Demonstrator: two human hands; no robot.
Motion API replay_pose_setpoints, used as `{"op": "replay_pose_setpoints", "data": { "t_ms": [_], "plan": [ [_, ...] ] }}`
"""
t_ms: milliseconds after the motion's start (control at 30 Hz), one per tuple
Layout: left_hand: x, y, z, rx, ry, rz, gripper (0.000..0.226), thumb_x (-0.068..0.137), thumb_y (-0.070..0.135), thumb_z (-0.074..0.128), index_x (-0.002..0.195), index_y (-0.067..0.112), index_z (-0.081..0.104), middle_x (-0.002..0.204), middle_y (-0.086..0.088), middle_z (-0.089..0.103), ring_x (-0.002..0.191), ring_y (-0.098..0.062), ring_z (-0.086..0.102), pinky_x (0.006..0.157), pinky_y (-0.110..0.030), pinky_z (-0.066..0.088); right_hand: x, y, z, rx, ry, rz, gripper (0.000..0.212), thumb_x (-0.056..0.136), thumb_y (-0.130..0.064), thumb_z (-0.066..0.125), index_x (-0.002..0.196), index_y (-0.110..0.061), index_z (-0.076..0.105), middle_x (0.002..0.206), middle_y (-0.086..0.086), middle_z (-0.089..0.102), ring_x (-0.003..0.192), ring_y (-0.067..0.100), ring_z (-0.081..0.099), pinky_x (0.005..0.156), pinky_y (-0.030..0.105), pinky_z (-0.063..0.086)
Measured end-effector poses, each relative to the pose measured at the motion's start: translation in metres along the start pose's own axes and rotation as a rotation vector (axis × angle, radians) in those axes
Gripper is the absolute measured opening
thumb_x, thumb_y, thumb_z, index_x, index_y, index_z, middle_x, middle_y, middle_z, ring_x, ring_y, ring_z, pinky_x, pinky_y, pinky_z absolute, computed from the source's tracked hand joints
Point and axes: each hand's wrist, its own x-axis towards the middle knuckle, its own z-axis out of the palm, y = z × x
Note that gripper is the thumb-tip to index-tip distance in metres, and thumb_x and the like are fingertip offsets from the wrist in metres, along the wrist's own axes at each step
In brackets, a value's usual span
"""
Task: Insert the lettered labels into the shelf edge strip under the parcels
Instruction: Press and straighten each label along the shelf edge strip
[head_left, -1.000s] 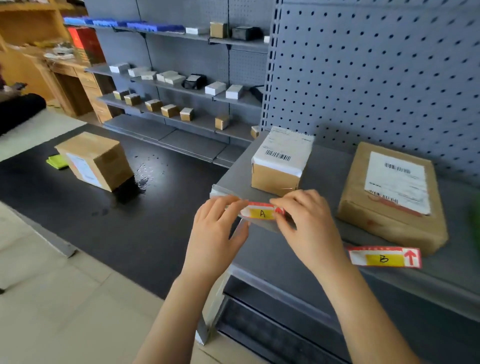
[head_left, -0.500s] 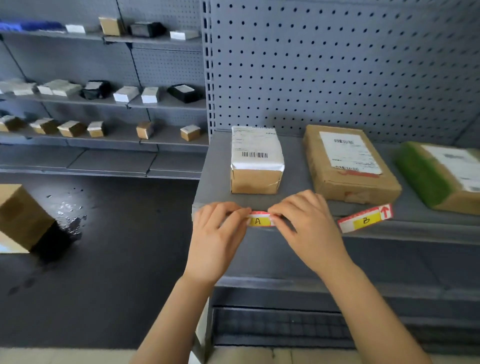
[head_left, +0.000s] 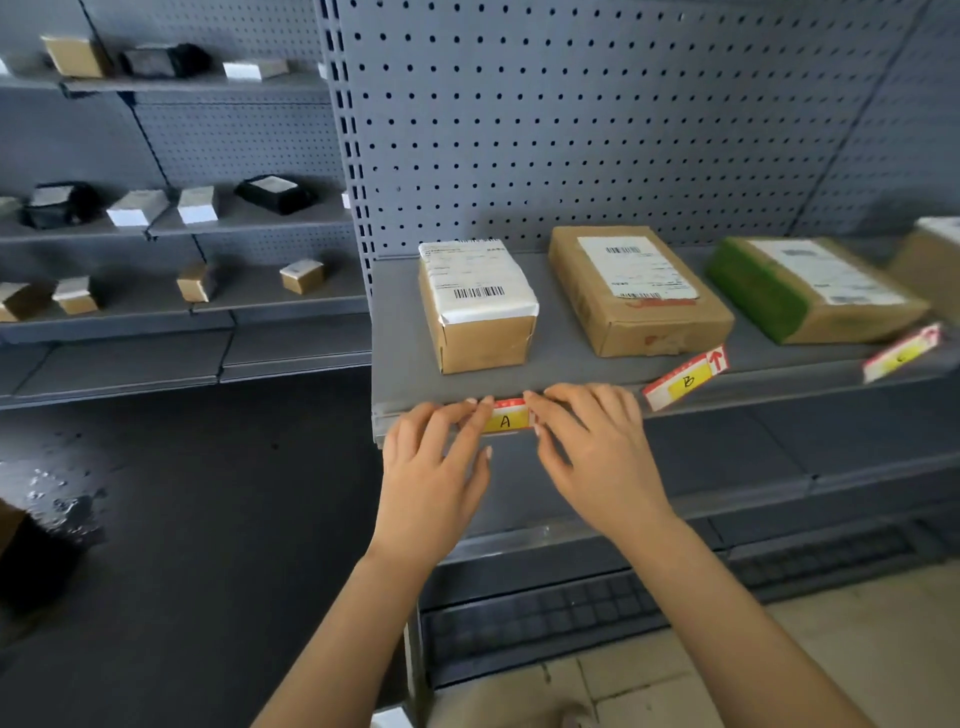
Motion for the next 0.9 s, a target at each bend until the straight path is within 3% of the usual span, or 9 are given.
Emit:
{"op": "replay_pose_setpoints", "data": {
  "t_ms": [200,533,667,900],
  "plan": [
    [0.0,-0.001,-0.002,0.012,-0.022,0.024,0.051,0.084,0.026,0.069,0.133,0.016,0.058,0.119,-0.004,0.06,0.111,-0.025,0.047,0.093,-0.041,0.04,-0.002,-0.003,0.002,-0.081,-0.037,-0.005,0.034,0.082,-0.012,0.053,0.113,-0.012,0.065,0.105,0.004,0.062,0.093,0.026,0.052,0.086,0.039,0.035],
    [0.019,0.016,-0.024,-0.128,-0.075,0.023,0.04,0.088,0.031,0.061,0.125,0.017,0.061,0.115,-0.002,0.06,0.107,-0.023,0.051,0.095,-0.037,0.039,0.005,0.011,-0.029,0.031,-0.104,0.048,0.03,0.081,-0.013,0.065,0.11,-0.013,0.064,0.102,0.004,0.059,0.094,0.024,0.054,0.087,0.038,0.037],
    [0.043,0.042,-0.032,-0.207,0.002,0.05,0.032,0.086,0.022,0.063,0.118,0.018,0.065,0.108,0.002,0.061,0.102,-0.02,0.049,0.094,-0.03,0.031,0.009,0.038,-0.055,0.093,-0.131,0.083,0.03,0.084,-0.019,0.066,0.113,-0.014,0.064,0.103,0.001,0.058,0.094,0.021,0.054,0.084,0.037,0.043],
    [0.084,0.101,-0.016,-0.239,0.033,0.102,0.029,0.09,0.025,0.061,0.117,0.018,0.065,0.107,0.002,0.061,0.102,-0.02,0.051,0.089,-0.03,0.034,0.011,0.111,-0.101,0.147,-0.152,0.137,0.032,0.087,-0.024,0.063,0.118,-0.017,0.062,0.109,-0.006,0.055,0.101,0.013,0.051,0.084,0.03,0.044]
  ]
}}
